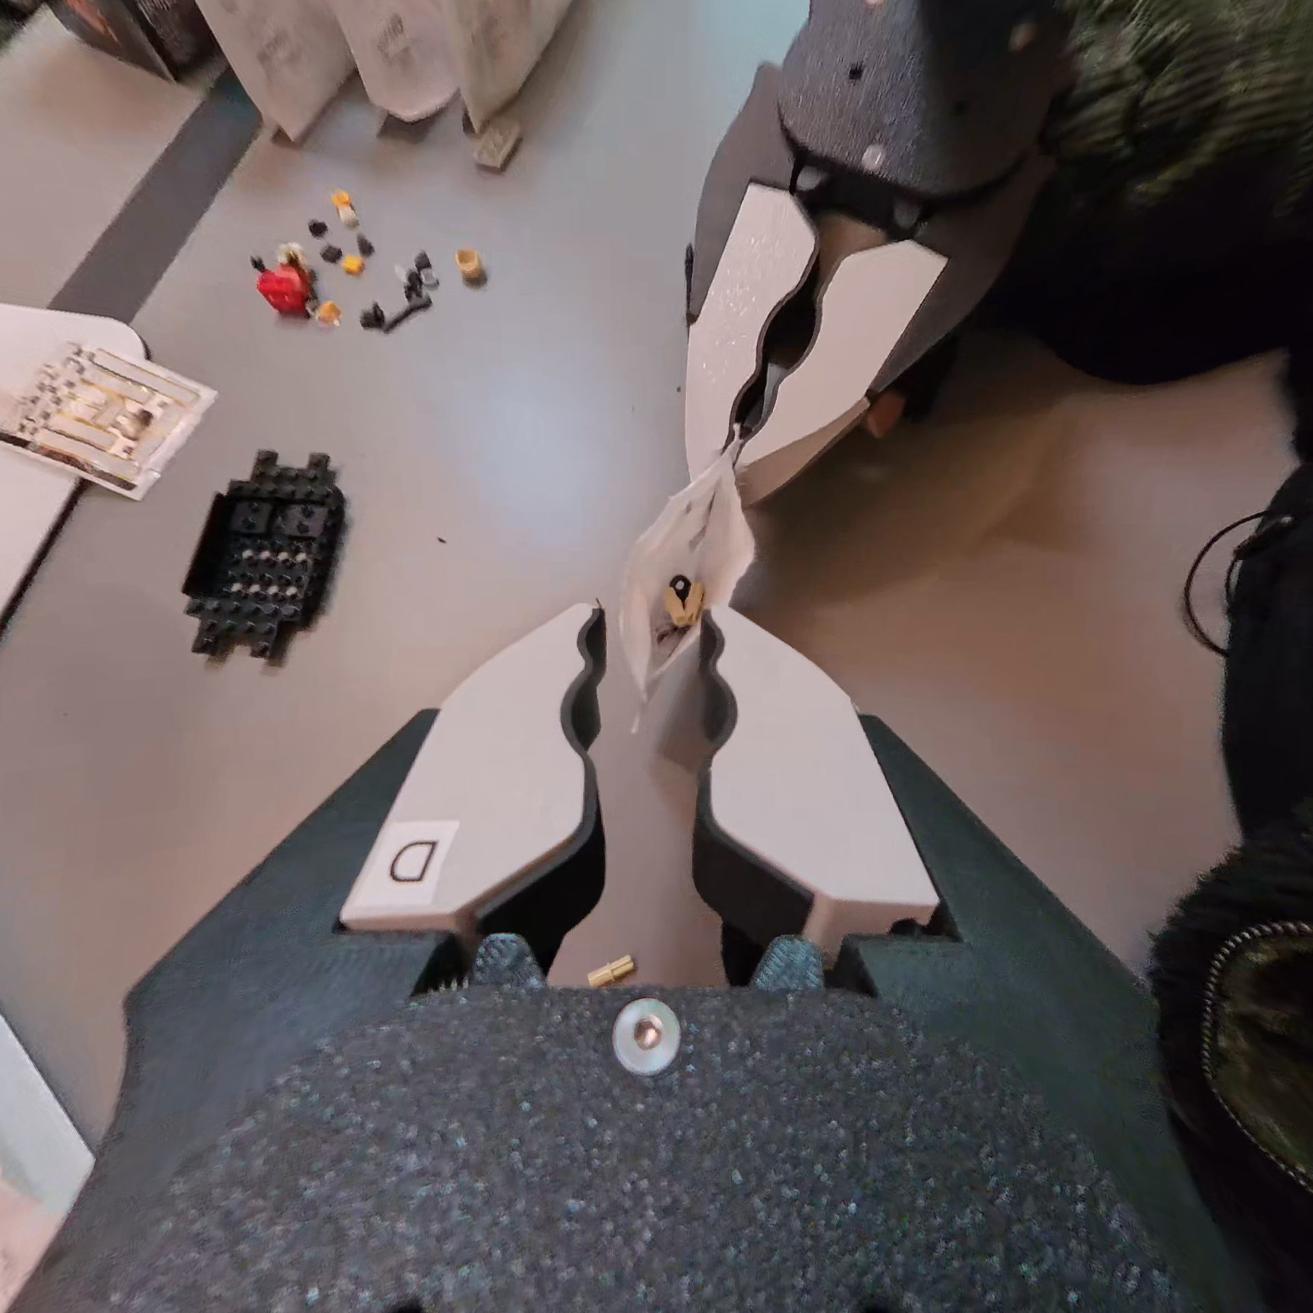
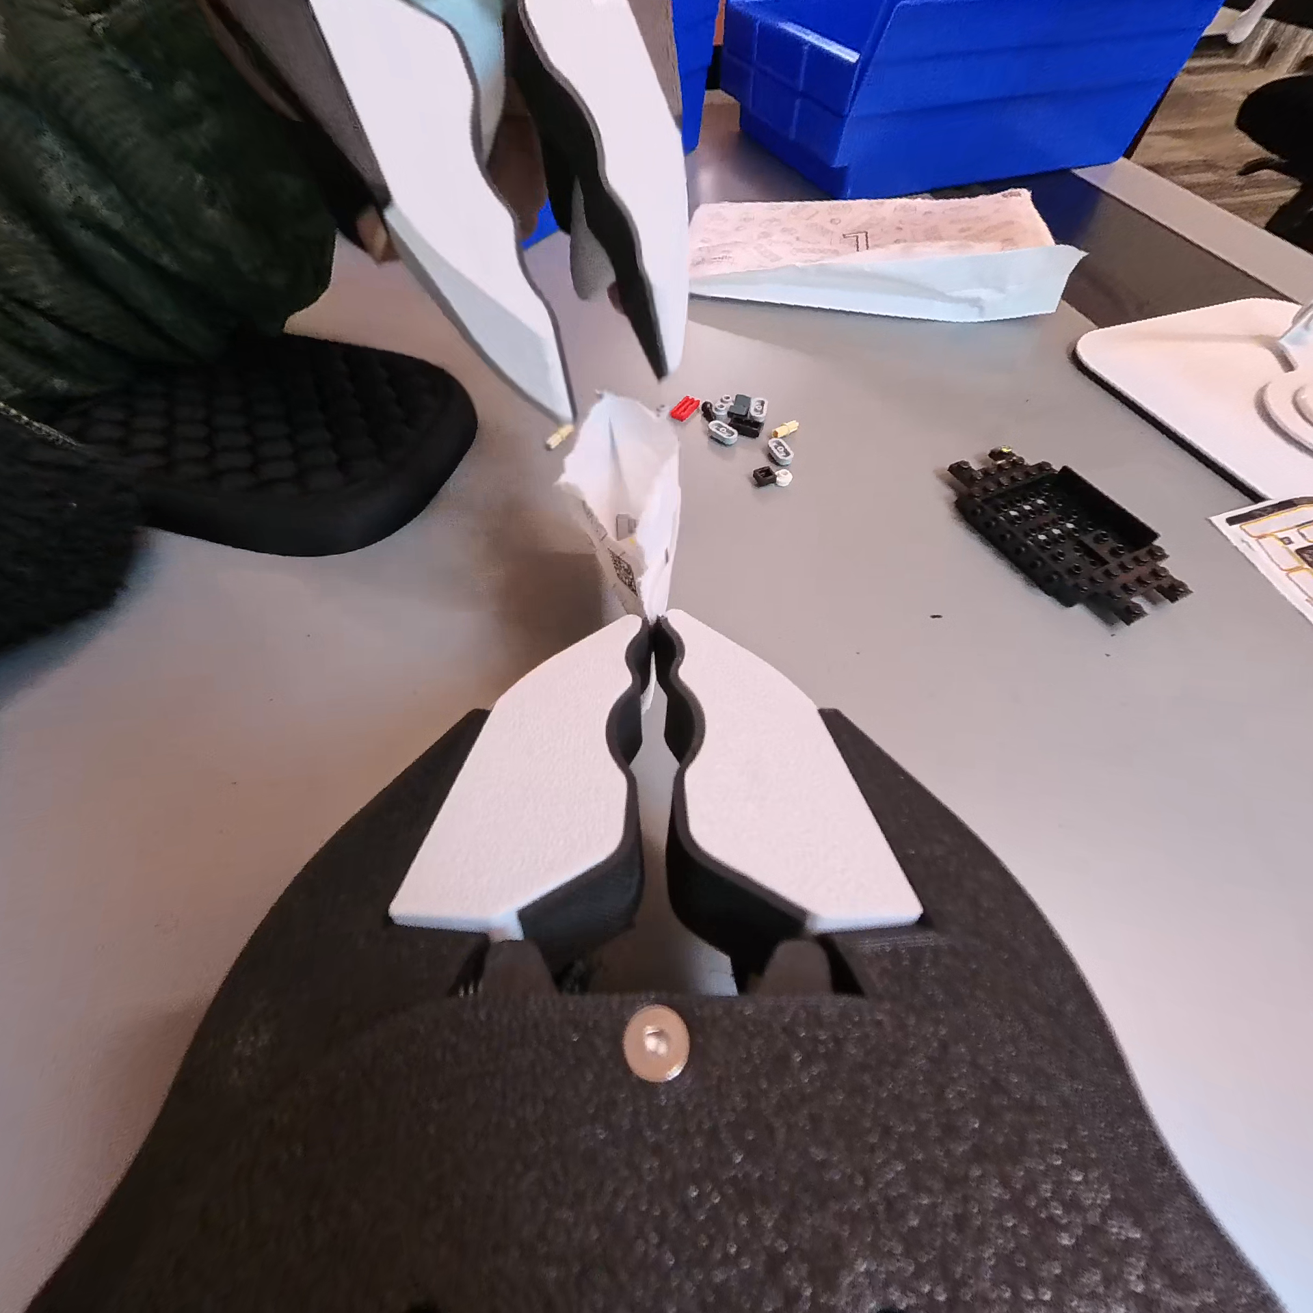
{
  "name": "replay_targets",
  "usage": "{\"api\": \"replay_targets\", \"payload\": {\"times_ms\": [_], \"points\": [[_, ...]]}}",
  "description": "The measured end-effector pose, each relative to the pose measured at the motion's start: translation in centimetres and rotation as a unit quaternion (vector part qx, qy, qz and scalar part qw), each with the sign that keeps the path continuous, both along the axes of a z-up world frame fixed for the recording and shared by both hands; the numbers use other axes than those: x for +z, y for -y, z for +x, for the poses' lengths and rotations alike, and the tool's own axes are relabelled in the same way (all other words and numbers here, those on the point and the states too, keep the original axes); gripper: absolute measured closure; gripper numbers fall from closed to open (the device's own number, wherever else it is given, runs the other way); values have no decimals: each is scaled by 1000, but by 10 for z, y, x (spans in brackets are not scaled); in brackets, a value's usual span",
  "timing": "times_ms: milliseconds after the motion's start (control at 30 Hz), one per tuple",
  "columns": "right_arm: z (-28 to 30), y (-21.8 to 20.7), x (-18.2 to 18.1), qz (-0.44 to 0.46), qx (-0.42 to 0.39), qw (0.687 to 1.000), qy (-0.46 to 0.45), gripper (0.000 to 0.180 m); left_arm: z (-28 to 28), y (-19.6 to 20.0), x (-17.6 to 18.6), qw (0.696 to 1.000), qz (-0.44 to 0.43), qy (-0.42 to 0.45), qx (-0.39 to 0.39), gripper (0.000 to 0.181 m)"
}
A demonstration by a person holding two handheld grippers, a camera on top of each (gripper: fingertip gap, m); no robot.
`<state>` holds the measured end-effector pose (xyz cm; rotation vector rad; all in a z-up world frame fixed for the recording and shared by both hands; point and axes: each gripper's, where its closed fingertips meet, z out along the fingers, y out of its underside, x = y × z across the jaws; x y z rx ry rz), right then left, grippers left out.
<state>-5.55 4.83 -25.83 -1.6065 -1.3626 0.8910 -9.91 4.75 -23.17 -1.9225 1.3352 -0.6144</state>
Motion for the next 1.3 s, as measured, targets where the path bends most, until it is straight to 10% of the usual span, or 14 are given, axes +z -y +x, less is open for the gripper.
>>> {"api": "replay_targets", "payload": {"times_ms": [367, 933, 1300], "points": [[4, -7, 2, -7, -15, 1000, -7, 179, -128, -58, -56, 961, -103, -68, 247, 160], [5, -7, 2, -8, -13, 1000, -8, 179, -117, -46, -78, 965, -147, -82, 199, 167], [-2, 1, -6, 5, 1, 1000, 16, 179, 8, 4, 12, 997, -5, 69, -26, 166]]}}
